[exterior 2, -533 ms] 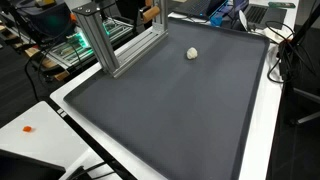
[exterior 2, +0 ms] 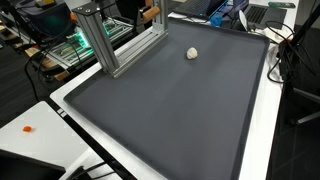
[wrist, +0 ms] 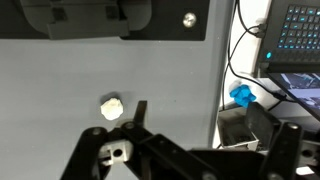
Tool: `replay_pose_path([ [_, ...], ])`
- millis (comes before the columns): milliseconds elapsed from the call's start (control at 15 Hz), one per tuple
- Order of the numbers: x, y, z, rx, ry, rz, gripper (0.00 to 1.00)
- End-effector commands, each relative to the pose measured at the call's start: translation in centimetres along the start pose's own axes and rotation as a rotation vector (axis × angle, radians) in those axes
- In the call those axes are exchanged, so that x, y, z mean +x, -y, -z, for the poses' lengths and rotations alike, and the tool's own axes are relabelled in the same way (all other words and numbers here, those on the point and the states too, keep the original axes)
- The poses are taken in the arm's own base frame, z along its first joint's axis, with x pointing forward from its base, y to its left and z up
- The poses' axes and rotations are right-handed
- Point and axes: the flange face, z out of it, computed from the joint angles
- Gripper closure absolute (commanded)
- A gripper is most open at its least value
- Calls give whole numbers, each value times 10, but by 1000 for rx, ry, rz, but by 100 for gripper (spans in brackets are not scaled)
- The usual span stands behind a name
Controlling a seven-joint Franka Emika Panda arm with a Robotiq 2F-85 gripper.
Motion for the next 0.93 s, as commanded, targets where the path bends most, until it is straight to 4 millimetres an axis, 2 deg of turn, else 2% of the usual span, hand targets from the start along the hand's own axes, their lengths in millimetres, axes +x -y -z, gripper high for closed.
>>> replay_pose_path([
  [0,-1,-10,12,-82,22,20,0],
  [333,-5,-25,24,-183,89,23,0],
  [867,-25,-53,24,-228,139,-47,0],
])
